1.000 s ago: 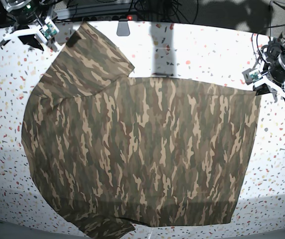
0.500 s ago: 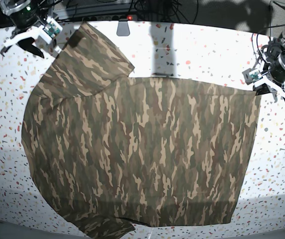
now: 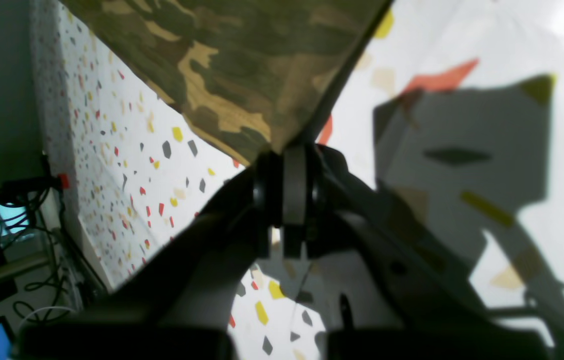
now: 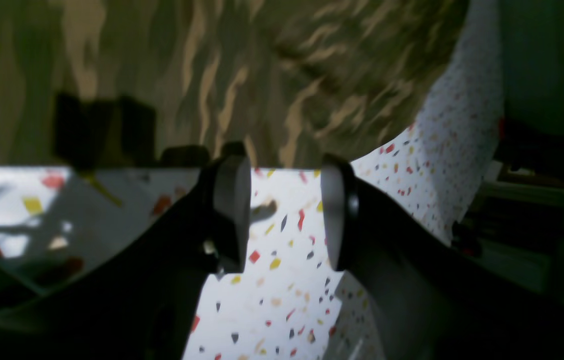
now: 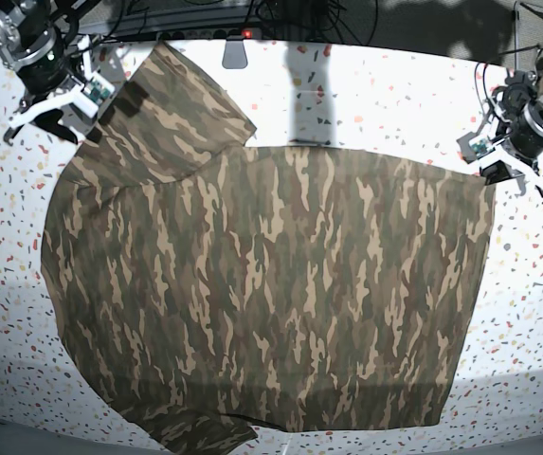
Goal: Fold the T-shirt properly
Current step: 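Lower both grippers onto the shirt's shoulder corners and grasp them, then lift the shoulder corners with both grippers and pull them back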
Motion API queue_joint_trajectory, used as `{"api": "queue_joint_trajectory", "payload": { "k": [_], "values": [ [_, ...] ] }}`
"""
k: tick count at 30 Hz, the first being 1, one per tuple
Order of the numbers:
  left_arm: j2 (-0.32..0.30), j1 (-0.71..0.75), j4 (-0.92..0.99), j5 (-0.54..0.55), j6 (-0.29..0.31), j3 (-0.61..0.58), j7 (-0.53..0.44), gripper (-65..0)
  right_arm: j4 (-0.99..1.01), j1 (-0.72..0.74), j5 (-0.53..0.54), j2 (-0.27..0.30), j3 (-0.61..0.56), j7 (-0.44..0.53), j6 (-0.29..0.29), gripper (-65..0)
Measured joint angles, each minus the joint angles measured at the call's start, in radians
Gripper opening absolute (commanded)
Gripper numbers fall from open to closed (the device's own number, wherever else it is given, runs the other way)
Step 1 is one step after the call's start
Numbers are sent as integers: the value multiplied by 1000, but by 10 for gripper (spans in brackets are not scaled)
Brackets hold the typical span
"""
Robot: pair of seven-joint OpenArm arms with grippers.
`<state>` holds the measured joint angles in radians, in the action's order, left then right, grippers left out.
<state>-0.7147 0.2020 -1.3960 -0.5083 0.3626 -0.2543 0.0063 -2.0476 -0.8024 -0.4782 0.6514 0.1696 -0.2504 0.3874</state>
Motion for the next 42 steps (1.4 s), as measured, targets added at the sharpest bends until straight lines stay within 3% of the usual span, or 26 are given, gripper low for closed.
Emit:
{"api": "queue_joint_trajectory", "payload": {
  "k": [6,14,27,34,40,42],
  "values": [
    [0,-3,0,0,3,0,0,-650,91,58,-151,16,-132,0,5,-408],
    [3,-5,-3,3,3,-1,19,-650,169,140,-297,17,-269,-65,113,-408],
    [3,-5,-3,3,4,-1,21,-650,245,201,-304,31,-290,-5,142,-408],
    [3,-5,-3,4,4,-1,24,-650,319,312,-325,29,-426,-28,118,-408],
    [6,-6,-7,5,2,-1,63,-650,340,387,-307,19,-499,-109,107,-410],
    [6,-6,-7,5,3,-1,63,-650,340,387,-305,19,-502,-114,107,-465]
  ]
}}
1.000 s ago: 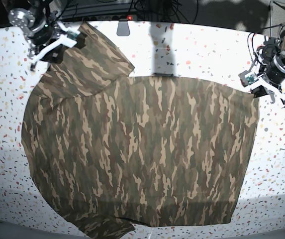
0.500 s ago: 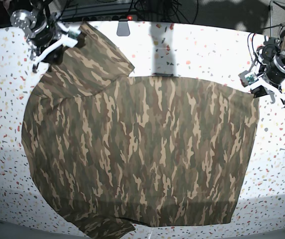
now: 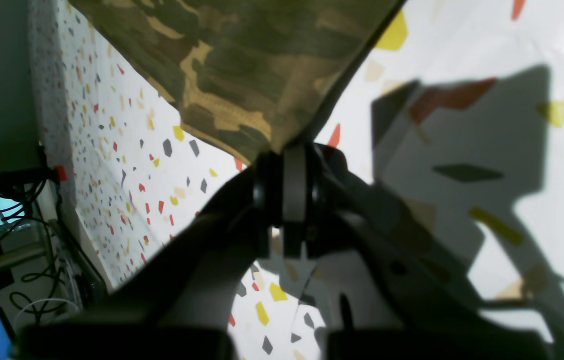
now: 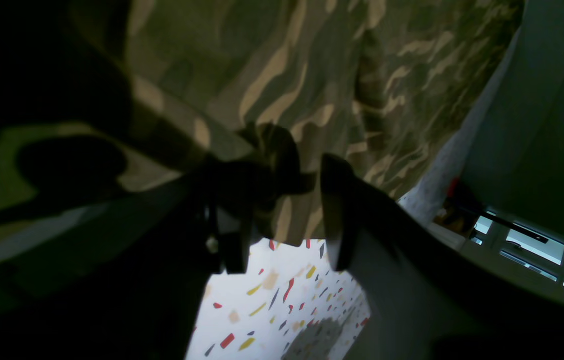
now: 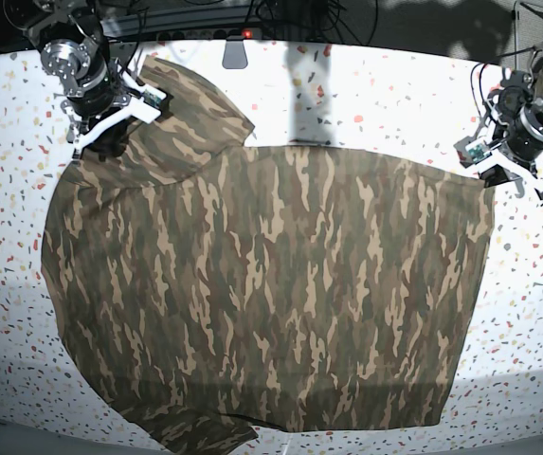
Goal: Fold the T-shirt properly
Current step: 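Lift the shoulder corners with both grippers and pull them back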
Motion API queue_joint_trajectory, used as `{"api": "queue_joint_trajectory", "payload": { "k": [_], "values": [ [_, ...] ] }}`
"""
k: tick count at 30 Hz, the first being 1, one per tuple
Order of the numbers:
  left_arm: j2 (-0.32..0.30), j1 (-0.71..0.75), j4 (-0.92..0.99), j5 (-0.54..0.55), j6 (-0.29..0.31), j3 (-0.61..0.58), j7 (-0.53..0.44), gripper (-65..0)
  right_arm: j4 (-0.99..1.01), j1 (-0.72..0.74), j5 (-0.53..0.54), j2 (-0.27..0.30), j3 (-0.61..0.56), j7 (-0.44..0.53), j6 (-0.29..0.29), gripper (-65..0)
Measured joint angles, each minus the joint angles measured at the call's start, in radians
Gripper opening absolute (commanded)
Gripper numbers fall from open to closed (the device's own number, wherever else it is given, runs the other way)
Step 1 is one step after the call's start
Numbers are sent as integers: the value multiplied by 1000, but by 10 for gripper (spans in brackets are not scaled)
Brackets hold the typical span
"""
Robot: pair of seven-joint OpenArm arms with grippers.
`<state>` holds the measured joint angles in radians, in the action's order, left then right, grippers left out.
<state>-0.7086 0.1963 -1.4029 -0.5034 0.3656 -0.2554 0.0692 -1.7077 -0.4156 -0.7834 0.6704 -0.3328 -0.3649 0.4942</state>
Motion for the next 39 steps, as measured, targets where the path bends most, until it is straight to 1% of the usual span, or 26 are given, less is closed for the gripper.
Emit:
{"api": "queue_joint_trajectory", "payload": {
  "k": [3,4,5,7,9,10,11,13,14,16,18,19,21,23,27,30,32,34,37,38,39],
  "values": [
    [0,0,0,0,0,0,1,-650,5,0,10,-1,-3,-24,5,-615],
    [0,0,0,1,0,0,0,-650,6,-1,11,-2,-5,-45,5,-650],
    [0,0,0,3,-1,0,-2,-650,6,-3,11,-5,-8,-68,-2,-650],
    [0,0,0,3,-3,0,-3,-650,8,-3,31,-7,-8,-95,-61,-650],
    [-1,1,0,58,-26,0,9,-650,8,-8,58,-3,-9,-109,-148,-650],
    [-2,2,1,95,-47,-1,17,-650,-4,-12,89,5,-10,-121,-171,-650],
    [-6,3,0,135,-48,-1,20,-650,-25,-17,129,19,-9,-143,-179,-650],
    [-34,16,-18,187,-45,-1,27,-650,-71,-31,189,41,-8,-211,-175,-650],
    [-48,26,-35,192,-44,0,42,-650,-93,-45,214,48,-3,-235,-175,-650],
    [-62,52,-75,188,-47,0,85,-650,-137,-91,237,61,19,-235,-168,-650],
    [-67,86,-112,190,-48,14,112,-650,-172,-145,267,59,60,-235,-166,-650],
    [-68,109,-132,190,-52,30,113,-650,-190,-170,283,60,86,-226,-163,-650],
    [-68,159,-162,225,-75,65,113,-650,-227,-222,309,62,138,-219,-163,-650],
    [-67,219,-199,249,-80,108,101,-650,-265,-268,331,64,187,-212,-171,-650],
    [-68,338,-291,270,-85,209,96,-650,-312,-385,379,60,269,-158,-176,-650],
    [-67,424,-350,301,-81,280,92,-650,-330,-445,404,61,308,-143,-206,-650],
    [-42,468,-370,301,-80,330,91,-650,-336,-476,406,64,315,-136,-237,-650],
    [-1,499,-382,303,-79,381,85,-650,-336,-510,405,63,315,-133,-246,-650],
    [79,541,-389,302,-78,451,26,-650,-336,-562,398,61,314,-133,-285,-650],
    [104,559,-389,285,-78,470,3,-650,-336,-575,394,63,314,-134,-303,-650],
    [127,576,-390,263,-78,487,-20,-650,-337,-587,393,63,314,-132,-308,-650]
  ]
}}
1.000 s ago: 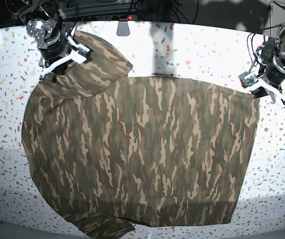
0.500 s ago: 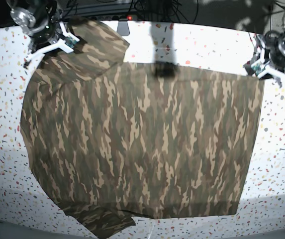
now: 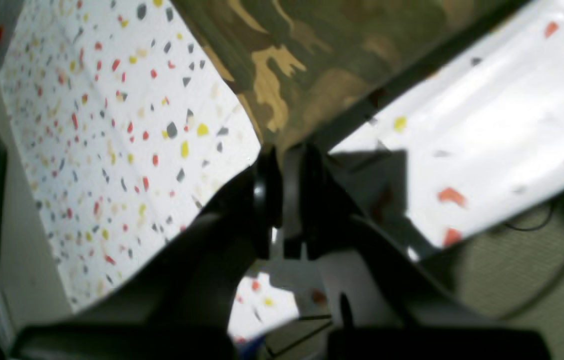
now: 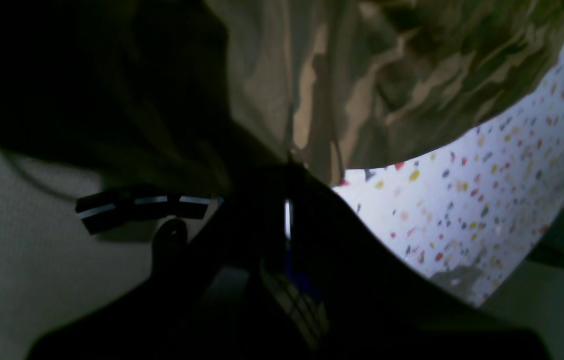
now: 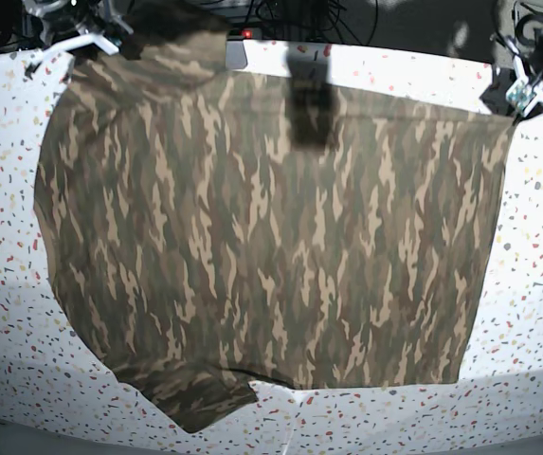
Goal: Fold the T-shirt properly
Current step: 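Lift the shoulder corners with both grippers and pull them back, then lower the held shoulders and lay the collar edge back down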
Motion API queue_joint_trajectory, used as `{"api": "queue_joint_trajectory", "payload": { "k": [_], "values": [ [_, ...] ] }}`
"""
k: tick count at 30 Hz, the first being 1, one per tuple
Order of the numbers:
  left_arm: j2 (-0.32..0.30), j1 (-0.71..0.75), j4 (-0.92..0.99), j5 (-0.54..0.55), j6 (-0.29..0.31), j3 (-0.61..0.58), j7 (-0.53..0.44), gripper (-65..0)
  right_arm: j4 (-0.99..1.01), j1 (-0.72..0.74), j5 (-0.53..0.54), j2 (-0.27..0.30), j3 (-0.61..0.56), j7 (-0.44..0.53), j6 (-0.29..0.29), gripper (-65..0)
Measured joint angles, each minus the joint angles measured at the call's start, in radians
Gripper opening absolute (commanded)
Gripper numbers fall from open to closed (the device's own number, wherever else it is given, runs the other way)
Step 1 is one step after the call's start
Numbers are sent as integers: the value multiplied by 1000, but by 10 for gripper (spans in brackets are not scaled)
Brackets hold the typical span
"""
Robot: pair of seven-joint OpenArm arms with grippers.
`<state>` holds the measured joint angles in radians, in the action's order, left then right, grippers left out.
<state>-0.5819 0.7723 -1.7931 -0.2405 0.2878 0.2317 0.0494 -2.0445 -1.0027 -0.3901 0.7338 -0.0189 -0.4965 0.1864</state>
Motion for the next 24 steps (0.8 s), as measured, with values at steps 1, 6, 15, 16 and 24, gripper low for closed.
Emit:
{"api": "queue_joint_trajectory", "payload": {
  "k": [1,6,15,16,24],
  "values": [
    [21,15,0,-16,0,16,-20,-650,0,-13,-2,0,0,-1,-7,-650],
    [75,52,0,-50,0,58,-61,-650,-36,-82,-23,-4,0,-5,-38,-650],
    [75,54,0,-51,0,59,-65,-650,-127,-117,-23,-3,1,-45,-48,-650],
    [75,54,-2,-51,0,59,-64,-650,-135,-117,-23,-2,1,-43,-48,-650],
    [75,16,-46,-51,-3,60,-61,-650,-151,-83,-51,-3,60,-43,-88,-650]
  ]
}}
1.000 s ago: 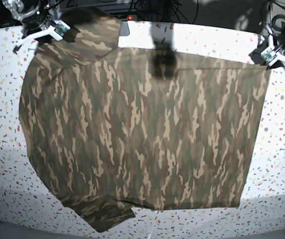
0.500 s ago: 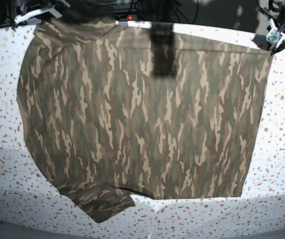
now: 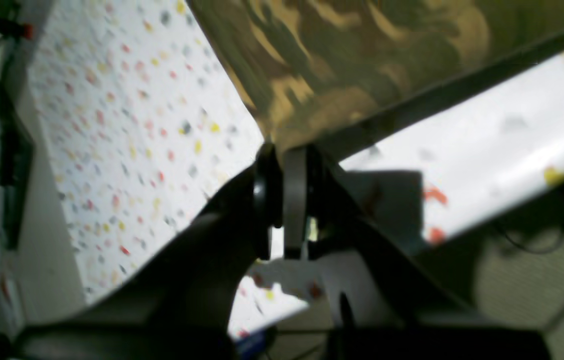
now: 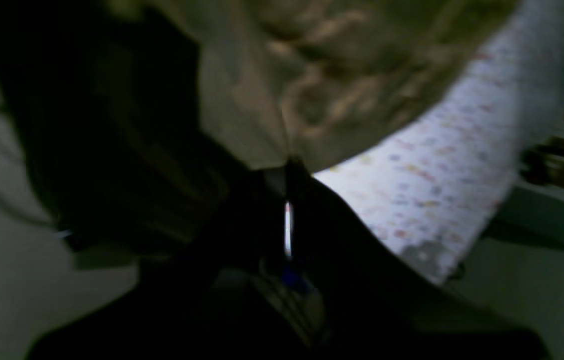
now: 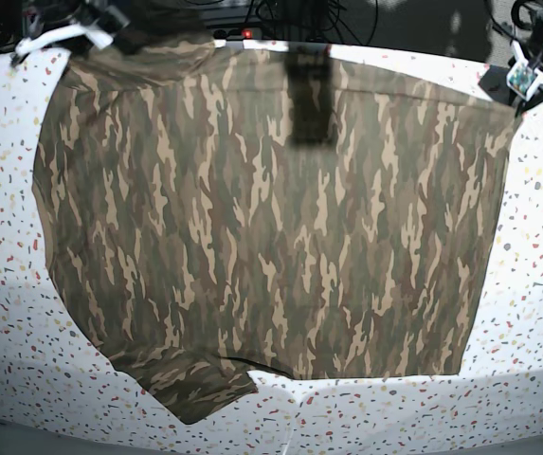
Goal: Fold the T-shirt properly
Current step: 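Lower the held shoulders and lay the collar edge back down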
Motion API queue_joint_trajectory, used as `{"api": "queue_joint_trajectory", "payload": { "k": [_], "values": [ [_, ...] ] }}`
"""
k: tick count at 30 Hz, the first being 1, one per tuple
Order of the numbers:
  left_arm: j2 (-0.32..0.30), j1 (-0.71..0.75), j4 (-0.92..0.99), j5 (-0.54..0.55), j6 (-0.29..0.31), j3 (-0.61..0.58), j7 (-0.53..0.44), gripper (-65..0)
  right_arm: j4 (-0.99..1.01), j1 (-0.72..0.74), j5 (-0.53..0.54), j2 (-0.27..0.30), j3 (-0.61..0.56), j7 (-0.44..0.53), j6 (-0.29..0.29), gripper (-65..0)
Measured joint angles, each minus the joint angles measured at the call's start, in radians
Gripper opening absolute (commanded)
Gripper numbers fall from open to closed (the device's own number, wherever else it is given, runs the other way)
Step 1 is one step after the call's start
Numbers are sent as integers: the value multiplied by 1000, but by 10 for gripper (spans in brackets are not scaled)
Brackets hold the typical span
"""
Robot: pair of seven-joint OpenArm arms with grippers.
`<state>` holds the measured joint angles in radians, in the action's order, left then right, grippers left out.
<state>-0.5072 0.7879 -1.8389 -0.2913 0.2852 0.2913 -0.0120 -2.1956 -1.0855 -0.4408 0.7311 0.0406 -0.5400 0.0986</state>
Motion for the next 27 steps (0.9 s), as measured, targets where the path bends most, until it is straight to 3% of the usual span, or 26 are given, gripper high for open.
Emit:
{"api": "queue_joint_trajectory", "payload": {
  "k": [7,12,16,22,27],
  "values": [
    [5,-75,0,4,2,0,3,-650,0,125,104,1,18,18,19,-650],
    [6,-119,0,58,3,0,14,-650,0,201,111,0,18,42,20,-650],
    [6,-152,0,85,28,0,14,-650,6,249,116,0,18,103,19,-650],
    [6,-188,1,135,59,0,23,-650,96,371,212,0,18,137,22,-650],
    [8,-250,2,189,61,-6,102,-650,171,464,255,-1,18,154,23,-650]
  ]
}}
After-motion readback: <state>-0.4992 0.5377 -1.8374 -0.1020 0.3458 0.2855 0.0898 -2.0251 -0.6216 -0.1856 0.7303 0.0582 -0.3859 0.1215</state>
